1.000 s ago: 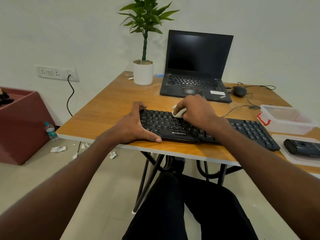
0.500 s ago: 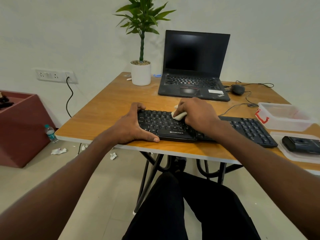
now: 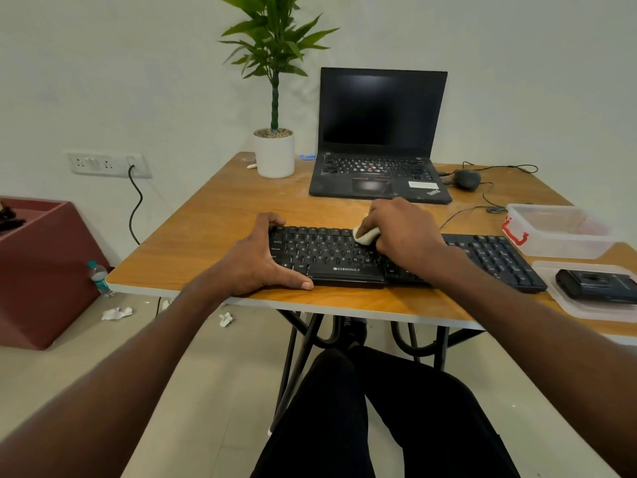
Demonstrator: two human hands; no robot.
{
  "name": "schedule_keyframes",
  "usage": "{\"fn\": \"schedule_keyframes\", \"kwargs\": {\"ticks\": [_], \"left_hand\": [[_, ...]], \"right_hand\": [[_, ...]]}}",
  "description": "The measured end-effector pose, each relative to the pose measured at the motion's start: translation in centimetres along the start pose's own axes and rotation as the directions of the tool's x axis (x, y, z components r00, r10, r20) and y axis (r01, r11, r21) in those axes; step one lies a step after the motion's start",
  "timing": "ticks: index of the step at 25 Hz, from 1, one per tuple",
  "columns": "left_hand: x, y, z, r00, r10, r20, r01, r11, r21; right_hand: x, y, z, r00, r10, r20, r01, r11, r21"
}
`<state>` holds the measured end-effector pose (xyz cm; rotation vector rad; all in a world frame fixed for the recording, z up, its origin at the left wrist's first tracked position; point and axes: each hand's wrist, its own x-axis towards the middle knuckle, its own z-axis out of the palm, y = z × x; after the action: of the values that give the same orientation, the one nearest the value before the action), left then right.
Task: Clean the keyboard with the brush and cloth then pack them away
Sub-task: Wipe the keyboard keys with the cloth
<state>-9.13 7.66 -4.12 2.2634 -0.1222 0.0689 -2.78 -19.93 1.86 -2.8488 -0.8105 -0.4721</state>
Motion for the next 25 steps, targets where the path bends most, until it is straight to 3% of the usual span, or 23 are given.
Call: {"fn": "schedule_keyframes", "kwargs": {"ticks": [7, 10, 14, 17, 20, 25], "left_hand": [[-0.2, 0.2, 0.0, 1.000, 0.005, -0.003, -0.005, 1.000, 0.016], [-0.1, 0.1, 0.0, 1.000, -0.001, 0.001, 0.001, 1.000, 0.021], [-0.1, 0.1, 0.0, 1.000, -0.005, -0.002, 0.005, 1.000, 0.018], [-0.1, 0.0, 0.0, 1.000, 0.000, 0.005, 0.000, 1.000, 0.024], [-0.1, 0.1, 0.0, 1.000, -0.010, 0.000, 0.010, 0.999, 0.037], [-0.2, 0.4, 0.0, 1.000, -0.006, 0.001, 0.006, 0.997, 0.079]], "right_hand": [[-0.6, 0.5, -0.5, 0.994, 0.110, -0.023, -0.109, 0.993, 0.036], [-0.8, 0.5, -0.4, 0.998, 0.068, -0.010, -0.067, 0.996, 0.059], [-1.0, 0.7, -0.8, 0.981, 0.184, -0.063, -0.188, 0.981, -0.053], [-1.9, 1.1, -0.5, 0.991, 0.133, -0.016, -0.134, 0.991, -0.023], [-2.3, 1.9, -0.7, 0.965, 0.249, -0.078, -0.254, 0.965, -0.069], [-3.4, 3.6, -1.1, 0.963, 0.267, -0.049, -0.269, 0.961, -0.059]]}}
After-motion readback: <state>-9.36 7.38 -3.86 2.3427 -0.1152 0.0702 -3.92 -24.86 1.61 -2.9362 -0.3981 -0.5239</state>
